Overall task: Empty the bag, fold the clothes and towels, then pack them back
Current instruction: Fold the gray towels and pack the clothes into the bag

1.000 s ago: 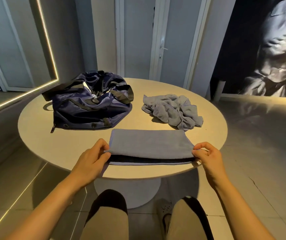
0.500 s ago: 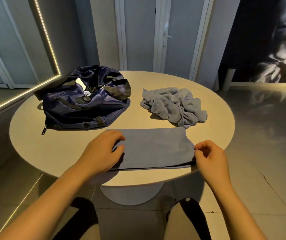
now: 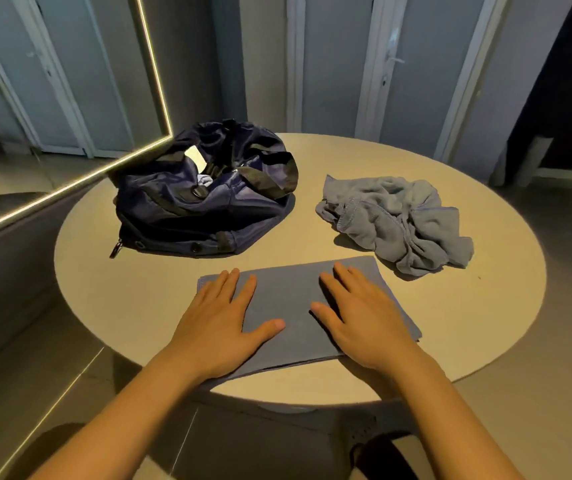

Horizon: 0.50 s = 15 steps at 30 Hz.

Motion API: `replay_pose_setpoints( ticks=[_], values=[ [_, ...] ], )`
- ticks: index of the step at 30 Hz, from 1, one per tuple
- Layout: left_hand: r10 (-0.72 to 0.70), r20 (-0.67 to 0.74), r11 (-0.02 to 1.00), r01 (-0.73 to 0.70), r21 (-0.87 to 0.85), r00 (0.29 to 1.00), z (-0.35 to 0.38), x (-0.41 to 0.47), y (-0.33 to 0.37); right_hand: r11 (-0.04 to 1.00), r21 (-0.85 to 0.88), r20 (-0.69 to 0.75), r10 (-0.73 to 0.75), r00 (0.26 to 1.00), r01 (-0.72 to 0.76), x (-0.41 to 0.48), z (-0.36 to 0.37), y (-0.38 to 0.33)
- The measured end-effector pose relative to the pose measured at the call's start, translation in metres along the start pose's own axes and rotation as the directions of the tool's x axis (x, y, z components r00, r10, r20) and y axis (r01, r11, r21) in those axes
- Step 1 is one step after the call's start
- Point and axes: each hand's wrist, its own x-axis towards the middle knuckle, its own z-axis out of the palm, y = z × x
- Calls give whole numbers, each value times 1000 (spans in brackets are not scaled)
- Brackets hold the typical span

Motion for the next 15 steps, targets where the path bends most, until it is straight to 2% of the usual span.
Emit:
replay_pose_setpoints(
  ticks=[2, 7, 9, 11, 13, 15],
  values=[
    [-63, -20, 998, 63, 7, 998, 1, -6, 0, 998, -66, 69, 4, 998, 0, 12, 6, 4],
    [-108, -28, 994, 108, 17, 994, 1, -13, -3, 991, -105, 51, 85, 995, -79, 20, 3, 29],
    [-91, -14, 996, 92, 21, 996, 0, -15, -6, 982, -119, 13, 148, 989, -146, 23, -1, 41],
    [-76, -10, 997, 76, 23, 997, -2, -16, -8, 967, -158, -97, 186, 978, -199, 22, -4, 42],
    [-70, -16, 997, 71, 22, 997, -2, -17, -8, 976, -163, -176, 118, 977, -147, 21, -3, 24],
    [-81, -20, 997, 81, 17, 997, -2, -18, -8, 997, -78, -117, -37, 992, 28, 23, 0, -6]
  ],
)
